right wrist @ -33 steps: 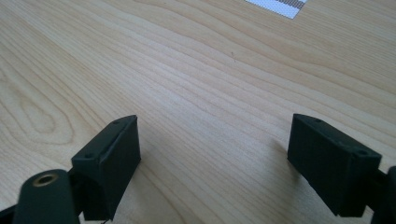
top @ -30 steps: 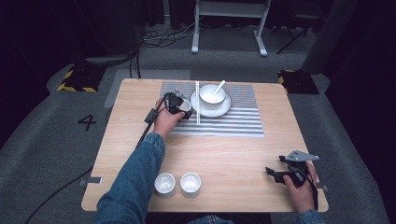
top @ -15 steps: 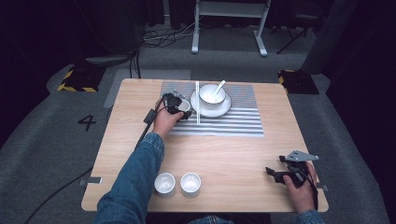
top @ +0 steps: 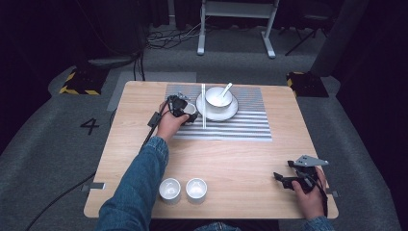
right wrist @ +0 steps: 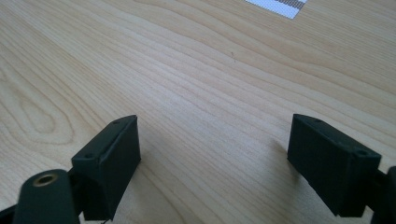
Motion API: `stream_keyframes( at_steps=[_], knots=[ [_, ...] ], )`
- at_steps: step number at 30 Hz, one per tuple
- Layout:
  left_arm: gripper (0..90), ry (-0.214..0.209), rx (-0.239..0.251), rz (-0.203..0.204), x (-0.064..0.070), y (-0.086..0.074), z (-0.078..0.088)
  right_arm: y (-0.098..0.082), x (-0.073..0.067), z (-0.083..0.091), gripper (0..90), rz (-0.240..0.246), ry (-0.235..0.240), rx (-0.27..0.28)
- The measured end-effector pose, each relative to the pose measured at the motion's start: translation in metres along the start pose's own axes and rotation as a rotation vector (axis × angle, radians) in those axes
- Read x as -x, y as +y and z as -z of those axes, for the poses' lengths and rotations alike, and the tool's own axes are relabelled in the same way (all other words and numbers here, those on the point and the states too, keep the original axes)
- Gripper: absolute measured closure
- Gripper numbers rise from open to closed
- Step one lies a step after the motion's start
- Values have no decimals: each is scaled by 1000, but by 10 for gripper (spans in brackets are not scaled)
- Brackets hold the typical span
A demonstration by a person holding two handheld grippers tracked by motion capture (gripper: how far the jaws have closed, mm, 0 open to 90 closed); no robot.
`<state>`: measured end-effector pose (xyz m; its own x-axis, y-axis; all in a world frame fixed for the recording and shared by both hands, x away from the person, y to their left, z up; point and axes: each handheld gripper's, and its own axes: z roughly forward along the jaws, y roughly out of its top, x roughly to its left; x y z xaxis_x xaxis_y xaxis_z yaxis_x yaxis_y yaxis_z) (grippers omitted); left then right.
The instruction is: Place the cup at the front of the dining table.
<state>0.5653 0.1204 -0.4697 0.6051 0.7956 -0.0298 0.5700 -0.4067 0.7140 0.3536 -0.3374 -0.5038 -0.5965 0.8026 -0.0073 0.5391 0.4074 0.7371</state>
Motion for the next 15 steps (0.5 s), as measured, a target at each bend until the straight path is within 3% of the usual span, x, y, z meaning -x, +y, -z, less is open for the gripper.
stream_keyframes(
  at_steps=[8, 13, 15],
  knots=[
    [223, 6, 49, 19, 1, -1, 18, 0, 0, 0, 172, 0, 2, 0],
    [199, 21, 41, -2, 0, -4, 34, 0, 0, 0, 172, -1, 2, 0],
    [216, 27, 82, 4, 0, -5, 42, 0, 0, 0, 172, 1, 2, 1]
  ],
)
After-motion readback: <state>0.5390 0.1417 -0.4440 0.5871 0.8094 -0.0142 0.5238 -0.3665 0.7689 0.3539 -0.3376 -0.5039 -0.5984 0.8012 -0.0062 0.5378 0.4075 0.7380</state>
